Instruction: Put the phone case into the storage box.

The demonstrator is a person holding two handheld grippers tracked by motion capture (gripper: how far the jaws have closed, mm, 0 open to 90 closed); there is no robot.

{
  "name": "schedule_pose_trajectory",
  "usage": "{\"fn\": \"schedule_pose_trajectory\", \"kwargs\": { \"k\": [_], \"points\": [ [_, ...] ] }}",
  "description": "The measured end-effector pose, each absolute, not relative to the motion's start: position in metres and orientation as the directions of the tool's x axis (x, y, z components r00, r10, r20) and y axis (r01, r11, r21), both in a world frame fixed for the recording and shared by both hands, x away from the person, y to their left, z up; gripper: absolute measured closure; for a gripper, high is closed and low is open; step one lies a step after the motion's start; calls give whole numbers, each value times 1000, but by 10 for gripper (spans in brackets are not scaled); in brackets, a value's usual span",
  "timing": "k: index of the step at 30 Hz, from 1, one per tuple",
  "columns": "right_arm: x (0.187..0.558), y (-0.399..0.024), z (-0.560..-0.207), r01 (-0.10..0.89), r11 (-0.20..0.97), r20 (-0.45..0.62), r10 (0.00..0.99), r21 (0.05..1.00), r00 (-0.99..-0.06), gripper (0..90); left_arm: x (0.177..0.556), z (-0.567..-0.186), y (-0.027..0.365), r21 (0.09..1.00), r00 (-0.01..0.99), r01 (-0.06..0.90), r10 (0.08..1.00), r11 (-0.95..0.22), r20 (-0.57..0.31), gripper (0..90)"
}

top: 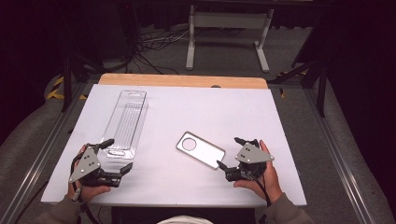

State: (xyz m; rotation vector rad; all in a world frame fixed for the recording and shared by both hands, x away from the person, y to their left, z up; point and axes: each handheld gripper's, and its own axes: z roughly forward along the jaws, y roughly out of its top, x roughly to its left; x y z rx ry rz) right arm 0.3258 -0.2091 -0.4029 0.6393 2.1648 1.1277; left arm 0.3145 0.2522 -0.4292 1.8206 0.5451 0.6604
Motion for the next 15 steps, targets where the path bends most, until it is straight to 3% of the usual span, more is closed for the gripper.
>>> {"fn": "schedule_pose_trajectory", "kwargs": {
  "k": [9, 15],
  "points": [
    [355, -182, -385, 226, 634, -253, 573, 740, -780, 186, 316, -431, 250, 937, 745, 67, 642, -343, 181, 28],
    [387, -163, -373, 282, 679, -201, 540, 677, -817, 191, 316, -432, 247, 937, 754, 70, 634, -341, 174, 28]
  ]
}}
